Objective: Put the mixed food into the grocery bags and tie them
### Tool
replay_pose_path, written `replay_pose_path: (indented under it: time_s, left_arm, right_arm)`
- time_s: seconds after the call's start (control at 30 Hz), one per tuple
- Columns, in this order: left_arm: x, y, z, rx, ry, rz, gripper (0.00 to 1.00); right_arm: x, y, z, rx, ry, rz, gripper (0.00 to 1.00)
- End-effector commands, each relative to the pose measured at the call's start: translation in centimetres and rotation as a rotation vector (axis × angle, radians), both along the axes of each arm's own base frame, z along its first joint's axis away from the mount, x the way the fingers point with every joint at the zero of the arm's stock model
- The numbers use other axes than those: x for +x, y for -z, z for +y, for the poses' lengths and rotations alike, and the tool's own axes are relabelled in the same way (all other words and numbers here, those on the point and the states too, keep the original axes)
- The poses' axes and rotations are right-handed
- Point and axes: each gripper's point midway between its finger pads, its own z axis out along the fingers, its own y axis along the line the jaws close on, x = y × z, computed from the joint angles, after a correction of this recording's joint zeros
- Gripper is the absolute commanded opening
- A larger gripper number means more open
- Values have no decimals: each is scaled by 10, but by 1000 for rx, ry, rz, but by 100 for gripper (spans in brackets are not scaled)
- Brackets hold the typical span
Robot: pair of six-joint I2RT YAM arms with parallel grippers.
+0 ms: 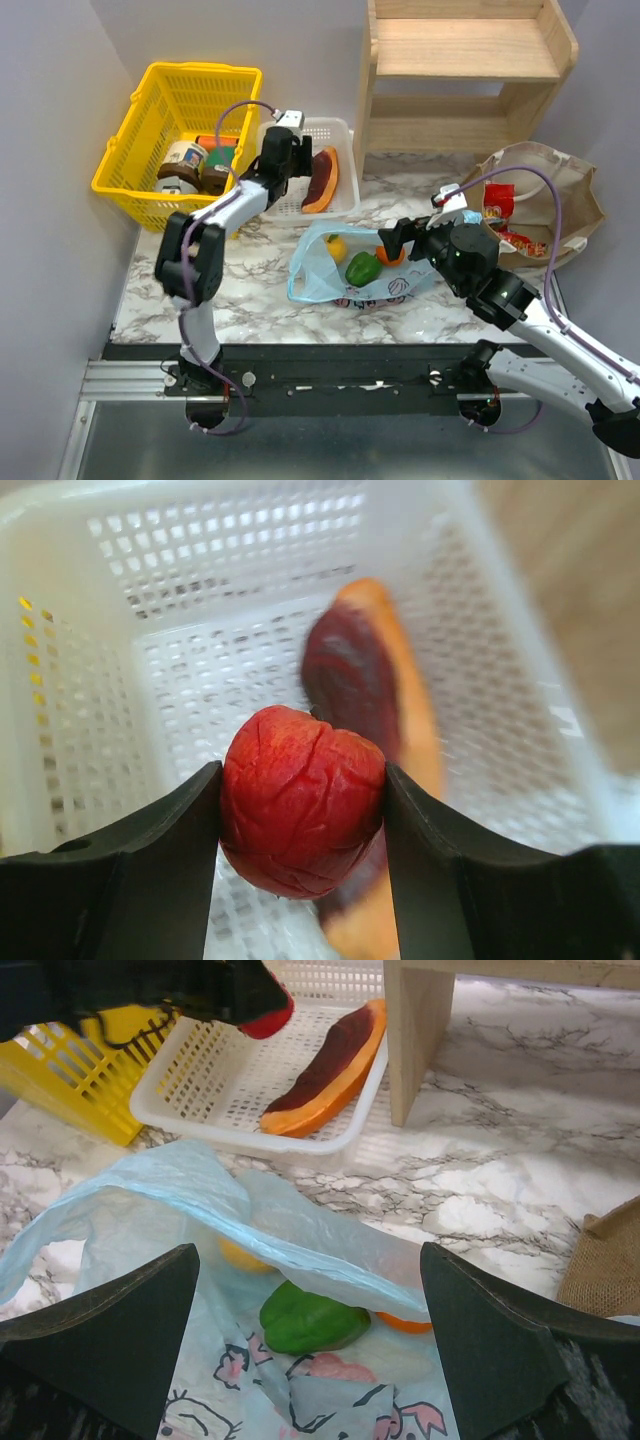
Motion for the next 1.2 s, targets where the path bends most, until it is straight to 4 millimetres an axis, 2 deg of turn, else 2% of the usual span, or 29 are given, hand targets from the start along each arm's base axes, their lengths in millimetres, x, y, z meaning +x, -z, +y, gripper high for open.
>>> replay_pose_path:
  time_s: [0.0,0.03,0.1,0.13,0.17,0.2,0.23,0.27,0.3,0.33,0.4,0.43,0.53,0.73,0.77,0.8,0.87,0.9,0.93,1.0,1.03,1.07,1.1,1.13,1.17]
  left_arm:
    - [-54,-167,-19,-301,59,-455,40]
    - [-81,-180,-12,-317,65,-492,40]
    - [-119,-198,-26,-322,137,-554,41]
    - [-148,-205,-28,-328,176,-574,42]
    - [-173,-208,-45,-345,242,-573,42]
    - [-193,-206,-55,-359,286,-556,42]
    - [-219,-206,-55,-386,322,-555,42]
    - [-235,-204,-60,-412,354,-542,43]
    - [-260,-199,-76,-454,422,-509,43]
    - [-280,-190,-80,-469,480,-485,43]
    - [-307,-170,-96,-463,570,-407,43]
    - [-313,-151,-101,-434,596,-369,44]
    - [-322,-113,-110,-379,621,-263,44]
    - [-330,-89,-128,-338,721,-184,49]
    - [-330,-85,-130,-314,738,-185,53]
    - [-328,-77,-130,-291,731,-169,64]
    - [-324,-73,-131,-267,726,-163,81]
    - [-323,-77,-130,-253,726,-178,95]
    - [-323,-94,-127,-268,721,-220,99]
    - [-323,-117,-121,-279,709,-286,99]
    - [-323,-144,-112,-300,678,-349,99]
    - [-323,-156,-106,-308,659,-375,99]
    - [-324,-159,-98,-293,636,-364,99]
    - [-326,-183,-86,-314,604,-402,99]
    - [-325,-190,-77,-308,564,-405,99]
  right_arm:
    - [-2,-2,-7,-12,13,-21,100]
    - [-1,-2,-9,-18,24,-26,100]
    - [-1,-3,-9,-20,22,-41,100]
    - [1,-4,-11,-27,33,-48,100]
    - [2,-6,-11,-30,37,-53,100]
    - [3,-7,-11,-32,41,-56,100]
    - [6,-9,-14,-33,63,-62,100]
    - [7,-13,-15,-31,70,-65,100]
    - [7,-14,-15,-32,74,-69,100]
    - [8,-16,-16,-35,79,-77,100]
    - [8,-19,-15,-30,71,-86,100]
    - [8,-19,-13,-28,60,-87,100]
    - [7,-17,-10,-19,46,-89,100]
    - [3,-17,-11,0,41,-88,100]
    - [2,-18,-12,4,42,-94,100]
    - [2,-18,-14,4,45,-95,100]
    - [1,-21,-14,4,40,-104,100]
    - [0,-21,-13,-5,34,-100,100]
    - [0,-23,-13,-13,24,-105,100]
    - [-1,-29,-11,-29,9,-109,100]
    - [-2,-32,-11,-42,-6,-117,100]
    - [-3,-34,-11,-51,-13,-121,100]
    - [-5,-43,-10,-53,-26,-129,100]
    - [-8,-47,-7,-68,-56,-138,100]
    - [-9,-54,-6,-70,-71,-146,100]
